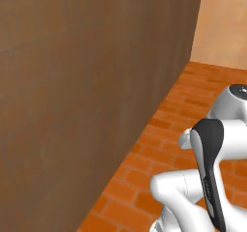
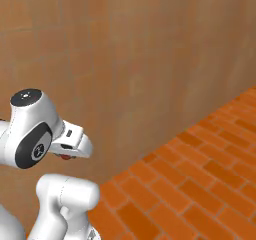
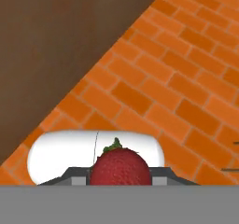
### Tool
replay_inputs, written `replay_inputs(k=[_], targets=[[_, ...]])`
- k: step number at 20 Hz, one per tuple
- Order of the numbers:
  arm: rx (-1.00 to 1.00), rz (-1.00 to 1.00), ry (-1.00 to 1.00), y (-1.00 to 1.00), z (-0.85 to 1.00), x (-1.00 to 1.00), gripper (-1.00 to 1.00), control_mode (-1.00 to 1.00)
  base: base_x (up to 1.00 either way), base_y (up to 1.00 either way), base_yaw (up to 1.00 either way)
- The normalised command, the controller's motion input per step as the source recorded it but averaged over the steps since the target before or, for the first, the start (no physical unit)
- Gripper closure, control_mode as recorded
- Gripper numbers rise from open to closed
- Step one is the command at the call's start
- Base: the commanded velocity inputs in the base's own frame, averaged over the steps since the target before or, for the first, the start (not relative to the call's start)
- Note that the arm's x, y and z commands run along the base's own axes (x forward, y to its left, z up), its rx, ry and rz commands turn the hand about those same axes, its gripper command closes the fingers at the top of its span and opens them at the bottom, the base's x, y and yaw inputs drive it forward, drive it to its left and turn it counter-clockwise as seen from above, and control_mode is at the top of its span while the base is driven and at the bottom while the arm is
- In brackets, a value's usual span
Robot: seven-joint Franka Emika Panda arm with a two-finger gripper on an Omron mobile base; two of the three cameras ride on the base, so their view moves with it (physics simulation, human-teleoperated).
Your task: Take the strawberry from the fridge and place it on top of the pancake, located on the dining counter.
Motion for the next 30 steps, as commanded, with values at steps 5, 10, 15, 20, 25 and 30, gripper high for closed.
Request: replay_inputs(k=[5,10,15,20,25,30], targets=[[0.0,0.0,0.0,0.0,0.0,0.0,1.0,1.0,0.24,0.0,-0.88],[0.0,0.0,0.0,0.0,0.0,0.0,1.0,1.0,0.42,0.07,-0.83],[0.0,0.0,0.0,0.0,0.0,0.0,1.0,1.0,0.74,0.38,-0.76],[0.0,0.0,0.0,0.0,0.0,0.0,1.0,1.0,0.95,0.64,-0.68],[0.0,0.0,0.0,0.0,0.0,0.0,1.0,1.0,1.0,0.74,-0.63],[0.0,0.0,0.0,0.0,0.0,0.0,1.0,1.0,1.0,0.78,-0.61]])
